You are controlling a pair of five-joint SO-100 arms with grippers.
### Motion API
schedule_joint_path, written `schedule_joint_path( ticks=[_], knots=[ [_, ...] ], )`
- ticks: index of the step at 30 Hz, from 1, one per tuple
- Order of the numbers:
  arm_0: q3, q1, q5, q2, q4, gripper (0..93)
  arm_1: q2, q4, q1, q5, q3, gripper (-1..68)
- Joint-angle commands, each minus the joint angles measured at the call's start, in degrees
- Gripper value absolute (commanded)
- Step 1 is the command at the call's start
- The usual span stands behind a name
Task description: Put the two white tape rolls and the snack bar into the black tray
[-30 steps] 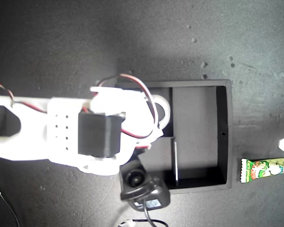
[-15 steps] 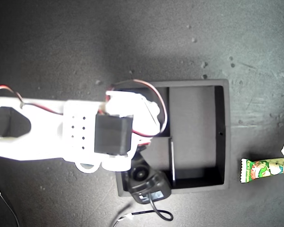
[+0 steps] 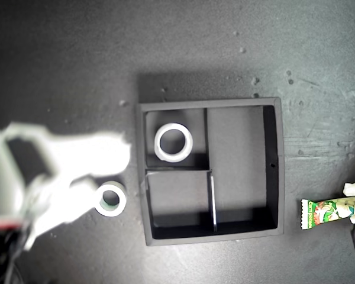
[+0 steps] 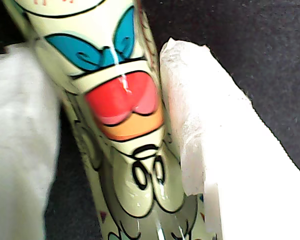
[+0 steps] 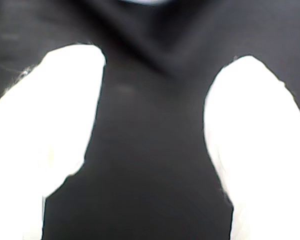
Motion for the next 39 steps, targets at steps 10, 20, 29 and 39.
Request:
schedule_joint_path(
  ticks=[10, 20, 29, 39],
  knots=[
    [33.66, 12.92, -9.93, -10.63, -18.28, 16.7, 3.6, 15.56, 10.11, 24.61, -21.01, -0.4],
    [35.16, 11.78, -4.83, -13.01, -21.53, 16.7, 1.93, 8.96, 14.41, 36.65, -16.96, -0.3],
    [38.5, 13.8, -2.2, -11.6, -27.69, 16.0, 2.81, 10.99, 23.29, 10.37, -20.74, -0.6],
    [41.13, 12.04, -1.32, -13.97, -33.49, 16.2, 2.99, 14.77, 28.3, -46.41, -34.1, -0.6]
  ],
)
